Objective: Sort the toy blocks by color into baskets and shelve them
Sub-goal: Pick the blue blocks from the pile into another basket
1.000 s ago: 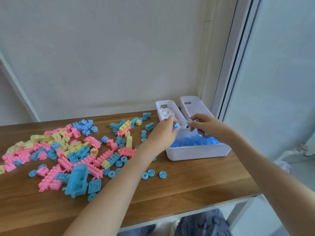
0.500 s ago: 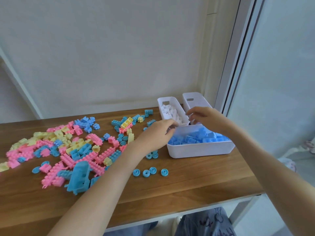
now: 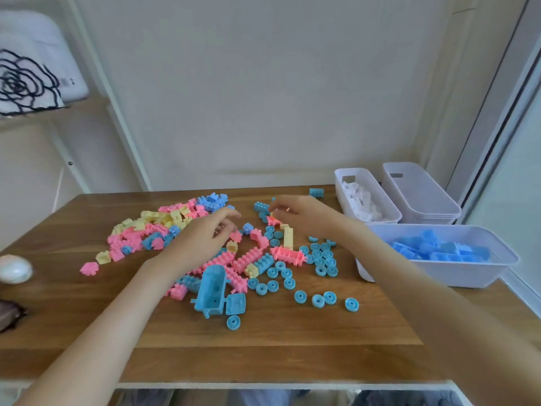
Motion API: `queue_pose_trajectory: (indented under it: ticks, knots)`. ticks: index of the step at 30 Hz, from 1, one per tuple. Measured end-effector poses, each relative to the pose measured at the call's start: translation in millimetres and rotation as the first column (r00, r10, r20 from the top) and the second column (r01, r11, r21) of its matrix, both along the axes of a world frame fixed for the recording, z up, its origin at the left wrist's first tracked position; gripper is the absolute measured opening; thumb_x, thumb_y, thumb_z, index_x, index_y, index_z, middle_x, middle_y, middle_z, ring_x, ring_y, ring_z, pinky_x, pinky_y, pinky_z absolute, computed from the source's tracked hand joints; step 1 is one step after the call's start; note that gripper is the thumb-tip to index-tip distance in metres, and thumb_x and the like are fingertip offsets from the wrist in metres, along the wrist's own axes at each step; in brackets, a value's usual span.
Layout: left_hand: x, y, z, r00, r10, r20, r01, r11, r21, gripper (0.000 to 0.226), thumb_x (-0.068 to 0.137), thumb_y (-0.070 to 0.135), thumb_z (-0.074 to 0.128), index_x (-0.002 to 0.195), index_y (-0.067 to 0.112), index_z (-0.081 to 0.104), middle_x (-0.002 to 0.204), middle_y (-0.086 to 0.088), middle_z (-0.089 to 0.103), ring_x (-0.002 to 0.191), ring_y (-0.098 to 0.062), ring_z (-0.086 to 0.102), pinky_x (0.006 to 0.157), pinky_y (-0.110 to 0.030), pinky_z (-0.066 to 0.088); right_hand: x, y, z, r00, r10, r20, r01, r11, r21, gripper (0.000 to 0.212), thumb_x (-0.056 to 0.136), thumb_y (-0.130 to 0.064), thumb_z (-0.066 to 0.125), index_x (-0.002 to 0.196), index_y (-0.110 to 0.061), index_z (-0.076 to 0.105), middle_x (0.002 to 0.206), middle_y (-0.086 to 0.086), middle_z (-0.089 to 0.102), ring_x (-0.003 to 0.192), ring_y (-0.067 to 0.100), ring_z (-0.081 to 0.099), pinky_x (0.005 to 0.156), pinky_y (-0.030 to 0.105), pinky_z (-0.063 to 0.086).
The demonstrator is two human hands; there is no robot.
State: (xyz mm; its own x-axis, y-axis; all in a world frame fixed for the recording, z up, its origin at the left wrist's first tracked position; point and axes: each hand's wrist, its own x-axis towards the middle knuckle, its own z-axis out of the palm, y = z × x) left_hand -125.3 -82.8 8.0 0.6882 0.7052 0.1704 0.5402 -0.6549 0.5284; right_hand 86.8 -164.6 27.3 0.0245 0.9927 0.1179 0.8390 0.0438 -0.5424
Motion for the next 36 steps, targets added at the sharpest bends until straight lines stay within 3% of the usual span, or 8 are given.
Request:
queue_pose_trajectory:
  ticks: [8, 12, 18, 21, 24, 28, 32, 36]
  knots:
    - [-54, 39, -11, 0.996, 0.062, -0.056, -0.055, 0.992, 0.118, 0.030, 0.099, 0.012, 0.043, 0.115, 0.027, 0.063, 0.121, 0.012, 0.059, 0.110, 0.001, 0.049, 0.094, -0.020, 0.038, -44, 83, -34, 0.935, 0.130, 0.331, -0.027, 0.954, -0.298, 0.057, 0.093, -0.006, 0.046, 0.145, -0.025, 0.031, 0.146, 0.006, 0.039, 0.128, 0.027, 0.043, 0.105, 0.045, 0.037]
    - [-57, 61, -5, 0.998, 0.052, -0.046, -0.038, 0.962, 0.271, 0.034, 0.098, 0.006, 0.042, 0.113, 0.023, 0.067, 0.115, 0.010, 0.061, 0.107, -0.001, 0.048, 0.092, -0.020, 0.036, -37, 102, -46, 0.950, 0.126, 0.287, -0.025, 0.942, -0.334, 0.049, 0.091, -0.004, 0.048, 0.137, -0.020, 0.042, 0.134, 0.006, 0.049, 0.109, 0.023, 0.054, 0.086, 0.033, 0.049]
    - [-19, 117, -16, 0.994, -0.012, -0.108, 0.036, 0.973, 0.226, 0.041, 0.097, 0.003, 0.039, 0.123, 0.025, 0.062, 0.129, 0.005, 0.050, 0.122, -0.010, 0.044, 0.099, -0.027, 0.037, -30, 133, -37, 0.972, 0.129, 0.198, -0.070, 0.958, -0.279, 0.015, 0.087, -0.015, 0.054, 0.100, -0.019, 0.061, 0.099, -0.005, 0.055, 0.091, 0.015, 0.054, 0.067, 0.023, 0.041]
    - [0, 143, -24, 0.993, 0.012, -0.118, 0.012, 0.980, 0.198, 0.042, 0.094, 0.006, 0.046, 0.127, 0.030, 0.058, 0.143, 0.006, 0.038, 0.134, -0.013, 0.030, 0.106, -0.033, 0.034, -28, 156, -28, 0.978, 0.067, 0.196, -0.032, 0.984, -0.175, 0.015, 0.090, -0.019, 0.049, 0.098, -0.009, 0.058, 0.091, 0.002, 0.055, 0.084, 0.017, 0.049, 0.065, 0.029, 0.038]
    - [13, 161, -27, 0.977, 0.076, -0.201, -0.036, 0.980, 0.195, 0.042, 0.091, 0.023, 0.055, 0.132, 0.032, 0.051, 0.136, 0.004, 0.039, 0.131, -0.016, 0.031, 0.105, -0.037, 0.036, -26, 181, -32, 0.984, 0.013, 0.176, 0.002, 0.996, -0.086, 0.023, 0.093, -0.016, 0.044, 0.099, 0.002, 0.058, 0.098, 0.016, 0.060, 0.084, 0.023, 0.052, 0.073, 0.037, 0.042]
    - [25, 168, -31, 0.897, 0.110, -0.428, 0.028, 0.953, 0.303, 0.047, 0.091, 0.047, 0.052, 0.134, 0.031, 0.046, 0.124, -0.002, 0.047, 0.119, -0.021, 0.042, 0.090, -0.034, 0.037, -26, 205, -52, 0.992, 0.026, 0.120, -0.011, 0.992, -0.126, 0.020, 0.089, -0.029, 0.058, 0.101, -0.014, 0.051, 0.107, 0.002, 0.048, 0.092, 0.017, 0.049, 0.074, 0.026, 0.035]
    - [27, 172, -38, 0.905, 0.178, -0.386, -0.048, 0.945, 0.323, 0.067, 0.085, 0.056, 0.057, 0.142, 0.031, 0.033, 0.122, -0.003, 0.046, 0.112, -0.024, 0.050, 0.075, -0.029, 0.039, -34, 218, -63, 0.990, 0.075, 0.116, -0.060, 0.990, -0.127, 0.045, 0.087, -0.030, 0.062, 0.121, -0.011, 0.040, 0.121, 0.004, 0.042, 0.110, 0.018, 0.044, 0.084, 0.028, 0.037]
    - [19, 180, -41, 0.887, 0.222, -0.405, -0.065, 0.928, 0.366, 0.092, 0.073, 0.070, 0.061, 0.146, 0.031, 0.023, 0.135, -0.006, 0.037, 0.123, -0.024, 0.040, 0.088, -0.036, 0.043, -33, 221, -68, 0.985, 0.121, 0.122, -0.094, 0.973, -0.210, 0.084, 0.082, -0.039, 0.066, 0.146, -0.020, 0.014, 0.148, 0.004, 0.024, 0.136, 0.024, 0.023, 0.103, 0.040, 0.031]
